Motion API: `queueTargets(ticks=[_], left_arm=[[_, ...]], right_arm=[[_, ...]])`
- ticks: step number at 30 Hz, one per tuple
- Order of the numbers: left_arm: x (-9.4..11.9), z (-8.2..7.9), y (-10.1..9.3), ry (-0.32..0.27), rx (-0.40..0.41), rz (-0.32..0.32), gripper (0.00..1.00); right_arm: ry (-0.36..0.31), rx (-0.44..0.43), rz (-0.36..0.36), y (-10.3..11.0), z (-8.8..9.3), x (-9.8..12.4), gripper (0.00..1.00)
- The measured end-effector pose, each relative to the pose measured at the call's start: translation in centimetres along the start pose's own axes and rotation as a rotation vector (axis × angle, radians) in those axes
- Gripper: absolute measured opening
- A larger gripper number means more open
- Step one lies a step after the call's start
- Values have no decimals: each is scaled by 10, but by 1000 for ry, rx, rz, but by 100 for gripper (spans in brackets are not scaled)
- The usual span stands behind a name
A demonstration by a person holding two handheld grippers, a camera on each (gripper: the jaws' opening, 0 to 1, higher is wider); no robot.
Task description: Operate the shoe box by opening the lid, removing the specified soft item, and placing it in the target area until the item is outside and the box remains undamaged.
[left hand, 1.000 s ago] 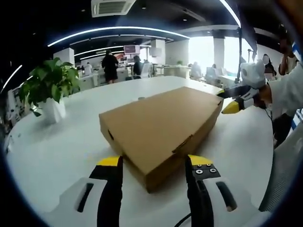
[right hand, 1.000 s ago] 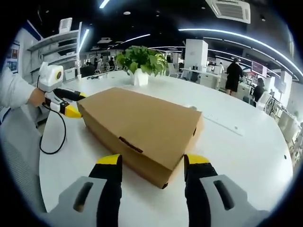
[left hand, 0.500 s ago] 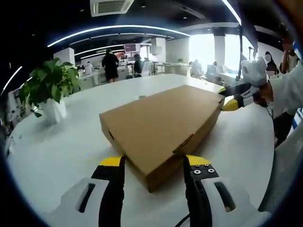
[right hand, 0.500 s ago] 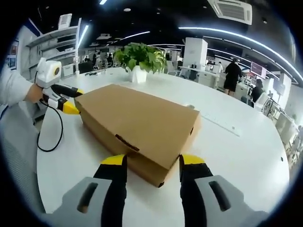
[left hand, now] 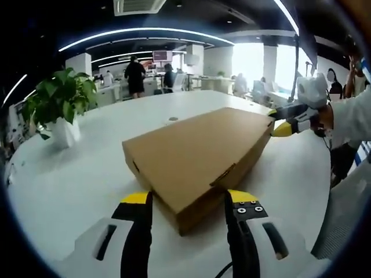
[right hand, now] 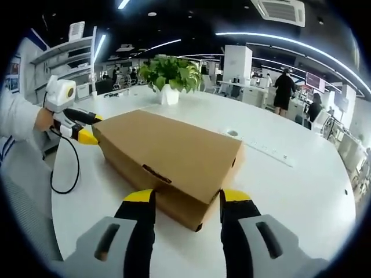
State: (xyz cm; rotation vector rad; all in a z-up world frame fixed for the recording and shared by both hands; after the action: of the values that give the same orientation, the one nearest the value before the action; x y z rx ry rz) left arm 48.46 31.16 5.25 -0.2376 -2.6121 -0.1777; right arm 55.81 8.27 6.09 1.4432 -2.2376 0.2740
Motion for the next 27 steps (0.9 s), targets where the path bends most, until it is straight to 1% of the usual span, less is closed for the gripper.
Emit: queueTargets(ticks=[6,14,19,27], left_arm=[[3,-6,0,14,-1,12,51],[6,-15,2,18,-5,26,52],[9,-25,5,11,-4,35,54],[11,-42,11,15,-45,60,54]], right_arm=[[-3,-17,-12,1,-7,2,41],[-6,-1,-27,3,-19,8,44],[-8,15,-52,5,-28,11,47],[-20,44,-66,2,-44,16,48]])
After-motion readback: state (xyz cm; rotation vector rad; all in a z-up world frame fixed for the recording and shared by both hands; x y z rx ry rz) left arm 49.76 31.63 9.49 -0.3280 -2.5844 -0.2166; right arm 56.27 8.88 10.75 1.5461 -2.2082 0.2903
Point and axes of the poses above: the point that each gripper's makers call its tool centre point, and the gripper's own axes: x roughly backward along the fingers, y roughly to its left, z roughly out of its underside, the point moved 1 cm from there along x, roughly backward along the fingers, and after that the axes turned 13 degrees about -z, right-handed, at the moved point
